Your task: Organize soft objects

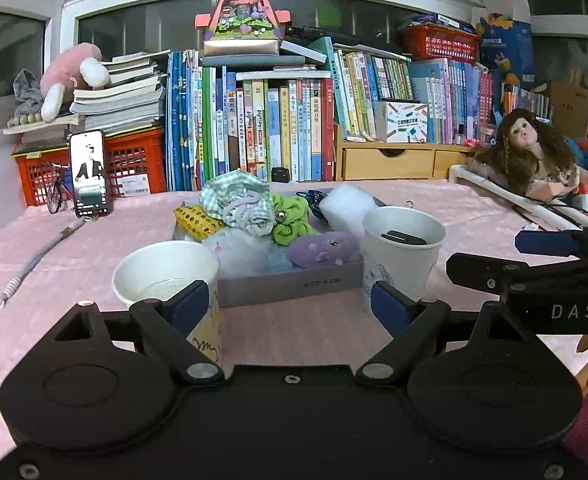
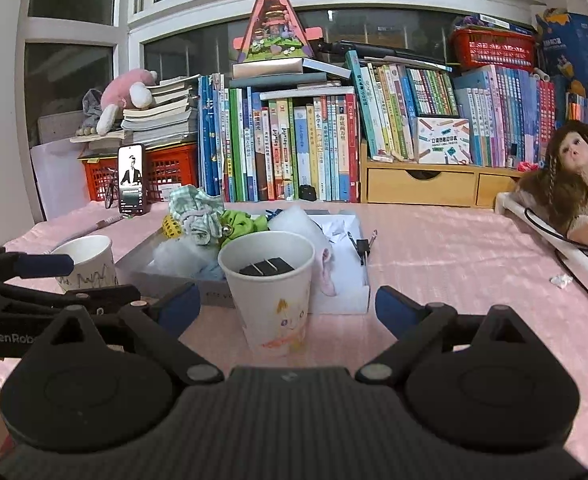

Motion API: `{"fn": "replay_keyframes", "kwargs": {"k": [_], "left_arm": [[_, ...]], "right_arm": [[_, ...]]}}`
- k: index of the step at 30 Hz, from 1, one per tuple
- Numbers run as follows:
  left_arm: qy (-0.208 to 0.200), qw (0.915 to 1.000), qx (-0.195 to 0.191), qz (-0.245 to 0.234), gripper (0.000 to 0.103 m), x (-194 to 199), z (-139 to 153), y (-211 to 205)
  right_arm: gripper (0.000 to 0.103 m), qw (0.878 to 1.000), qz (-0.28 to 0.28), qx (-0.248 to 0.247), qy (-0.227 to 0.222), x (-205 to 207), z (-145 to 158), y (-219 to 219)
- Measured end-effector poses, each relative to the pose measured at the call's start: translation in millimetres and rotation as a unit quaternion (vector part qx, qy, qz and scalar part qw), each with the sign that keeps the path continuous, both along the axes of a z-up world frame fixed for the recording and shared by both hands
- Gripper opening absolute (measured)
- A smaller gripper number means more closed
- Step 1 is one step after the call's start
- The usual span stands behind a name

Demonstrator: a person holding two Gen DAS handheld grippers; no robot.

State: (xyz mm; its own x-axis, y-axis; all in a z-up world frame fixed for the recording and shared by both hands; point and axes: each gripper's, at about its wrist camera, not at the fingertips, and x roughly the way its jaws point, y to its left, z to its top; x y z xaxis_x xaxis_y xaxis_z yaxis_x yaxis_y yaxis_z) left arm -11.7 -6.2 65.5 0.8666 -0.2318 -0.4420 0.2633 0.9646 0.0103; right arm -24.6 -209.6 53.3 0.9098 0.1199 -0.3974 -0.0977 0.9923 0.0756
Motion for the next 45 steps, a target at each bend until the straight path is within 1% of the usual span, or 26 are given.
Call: {"fn": "replay_keyframes", "kwargs": {"k": [8, 15, 20, 24, 31, 35, 45], "left_arm": [[0.000, 1.0000, 0.000, 0.004, 0.087, 2.1, 0.0, 1.8], [0.001, 1.0000, -0.002, 0.008, 0.087, -4.0, -3.5, 1.6], [0.014, 0.9996, -0.012, 0.020, 0.088, -14.5, -15.7, 3.6], [0.029, 0.9989, -0.005, 0.035, 0.088, -18.5, -30.3, 3.2], [0.049, 0.9974, -0.004, 0.053, 0.088, -15.9, -49.2, 4.9], [0.057, 0.9967, 0.003, 0.057, 0.088, -12.9, -58.4, 2.2], [0.071, 0.9952, 0.013, 0.066, 0.088, -5.0, -71.2, -2.2]], "right_arm": [[0.098, 1.000, -0.005, -0.007, -0.005, -1.1, 0.9, -1.2], [0.098, 1.000, -0.007, -0.018, -0.005, -3.9, -2.9, 0.1], [0.098, 1.000, -0.009, -0.024, 0.003, -7.5, -12.0, 0.5], [0.098, 1.000, -0.008, -0.024, 0.013, -10.1, -21.3, 2.4], [0.098, 0.999, -0.004, -0.035, 0.029, -13.6, -37.0, 9.2], [0.098, 0.998, -0.002, -0.037, 0.041, -12.1, -44.8, 11.9], [0.098, 0.997, 0.003, -0.045, 0.059, -8.4, -59.9, 18.6]]}}
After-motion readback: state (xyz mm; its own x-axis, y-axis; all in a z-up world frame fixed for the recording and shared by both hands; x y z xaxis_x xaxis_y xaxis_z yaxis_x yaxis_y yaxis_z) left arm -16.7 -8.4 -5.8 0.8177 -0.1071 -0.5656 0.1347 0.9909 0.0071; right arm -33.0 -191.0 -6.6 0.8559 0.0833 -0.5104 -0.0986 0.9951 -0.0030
